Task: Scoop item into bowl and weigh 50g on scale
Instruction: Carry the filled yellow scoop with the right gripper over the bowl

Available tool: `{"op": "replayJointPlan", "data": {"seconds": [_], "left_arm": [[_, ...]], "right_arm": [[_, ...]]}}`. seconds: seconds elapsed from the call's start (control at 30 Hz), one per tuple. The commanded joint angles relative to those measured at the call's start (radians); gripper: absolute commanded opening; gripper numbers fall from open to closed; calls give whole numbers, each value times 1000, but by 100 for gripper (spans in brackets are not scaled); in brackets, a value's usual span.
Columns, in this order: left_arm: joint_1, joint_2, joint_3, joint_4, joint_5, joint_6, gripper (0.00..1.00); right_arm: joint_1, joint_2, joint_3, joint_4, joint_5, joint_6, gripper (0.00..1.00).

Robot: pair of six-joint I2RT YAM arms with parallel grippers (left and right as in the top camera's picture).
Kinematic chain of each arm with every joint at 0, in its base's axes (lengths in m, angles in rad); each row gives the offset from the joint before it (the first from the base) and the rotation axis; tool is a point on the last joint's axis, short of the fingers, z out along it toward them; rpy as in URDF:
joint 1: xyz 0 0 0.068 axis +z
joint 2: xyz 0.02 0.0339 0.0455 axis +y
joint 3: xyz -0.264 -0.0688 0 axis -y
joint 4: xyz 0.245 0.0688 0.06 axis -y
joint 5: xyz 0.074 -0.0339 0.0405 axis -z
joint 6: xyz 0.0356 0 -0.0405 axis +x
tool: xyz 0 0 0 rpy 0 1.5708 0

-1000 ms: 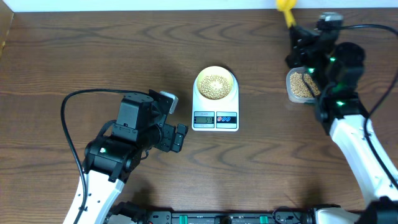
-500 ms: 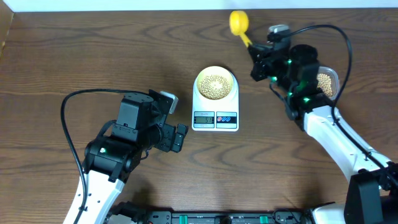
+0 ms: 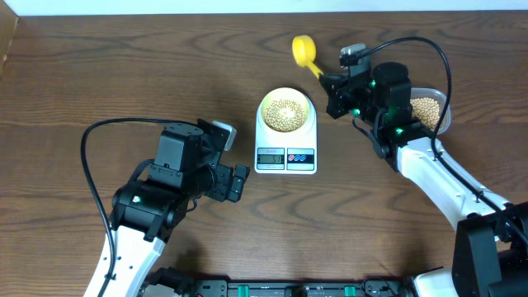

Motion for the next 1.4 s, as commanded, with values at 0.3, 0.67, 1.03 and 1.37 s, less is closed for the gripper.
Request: {"op": "replayJointPlan", "data": {"seconds": [0.3, 0.67, 1.03, 1.37], "left_arm": [[-2, -1, 0, 2, -10, 2, 94], [-2, -1, 0, 2, -10, 2, 94], [-2, -1, 0, 2, -10, 2, 93], [-2, -1, 0, 2, -10, 2, 94]], "right_arm": [[61, -2, 2, -91, -64, -182, 1], [90, -2, 2, -143, -45, -232, 1], [90, -2, 2, -204, -45, -304, 1], [94, -2, 2, -269, -45, -361, 1]]}}
